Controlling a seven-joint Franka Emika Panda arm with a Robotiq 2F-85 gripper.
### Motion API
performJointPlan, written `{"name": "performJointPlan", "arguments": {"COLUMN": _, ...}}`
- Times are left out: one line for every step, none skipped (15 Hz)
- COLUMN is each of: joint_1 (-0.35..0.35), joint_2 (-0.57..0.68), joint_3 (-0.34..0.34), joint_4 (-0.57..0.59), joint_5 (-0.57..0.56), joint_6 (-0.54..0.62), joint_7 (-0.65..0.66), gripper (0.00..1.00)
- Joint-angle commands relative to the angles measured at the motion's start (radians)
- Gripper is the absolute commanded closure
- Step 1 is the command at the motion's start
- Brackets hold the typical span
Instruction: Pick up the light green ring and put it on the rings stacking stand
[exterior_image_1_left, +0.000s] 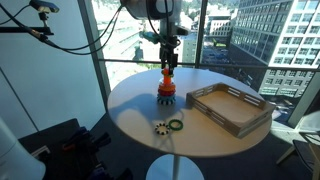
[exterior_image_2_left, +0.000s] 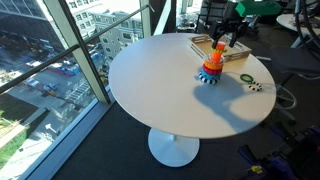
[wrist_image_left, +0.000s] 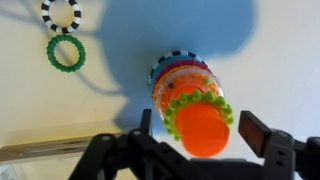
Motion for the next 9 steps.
{"name": "performJointPlan", "arguments": {"joint_1": -0.001, "joint_2": -0.002, "joint_3": 0.002, "joint_4": 0.033, "joint_5": -0.004, "joint_6": -0.071, "joint_7": -0.001, "gripper": 0.00}}
{"name": "performJointPlan", "arguments": {"joint_1": -0.001, "joint_2": -0.007, "joint_3": 0.001, "joint_4": 0.031, "joint_5": -0.007, "joint_6": -0.081, "joint_7": -0.004, "gripper": 0.00}}
{"name": "performJointPlan", "arguments": {"joint_1": -0.001, "joint_2": -0.012, "joint_3": 0.001, "joint_4": 0.027, "joint_5": -0.010, "joint_6": -0.091, "joint_7": -0.005, "gripper": 0.00}}
{"name": "performJointPlan", "arguments": {"joint_1": -0.001, "joint_2": -0.019, "joint_3": 0.000, "joint_4": 0.021, "joint_5": -0.015, "joint_6": -0.103, "joint_7": -0.007, "gripper": 0.00}}
{"name": "performJointPlan", "arguments": {"joint_1": 0.000, "joint_2": -0.024, "joint_3": -0.001, "joint_4": 0.016, "joint_5": -0.021, "joint_6": -0.111, "joint_7": -0.006, "gripper": 0.00}}
{"name": "performJointPlan", "arguments": {"joint_1": 0.000, "joint_2": -0.031, "joint_3": -0.003, "joint_4": 0.009, "joint_5": -0.029, "joint_6": -0.121, "joint_7": -0.005, "gripper": 0.01}}
{"name": "performJointPlan", "arguments": {"joint_1": 0.000, "joint_2": -0.039, "joint_3": -0.004, "joint_4": 0.003, "joint_5": -0.038, "joint_6": -0.131, "joint_7": -0.006, "gripper": 0.00}}
{"name": "performJointPlan", "arguments": {"joint_1": -0.001, "joint_2": -0.047, "joint_3": -0.005, "joint_4": -0.004, "joint_5": -0.046, "joint_6": -0.140, "joint_7": -0.007, "gripper": 0.00}}
{"name": "performJointPlan", "arguments": {"joint_1": -0.002, "joint_2": -0.057, "joint_3": -0.006, "joint_4": -0.013, "joint_5": -0.054, "joint_6": -0.146, "joint_7": -0.009, "gripper": 0.00}}
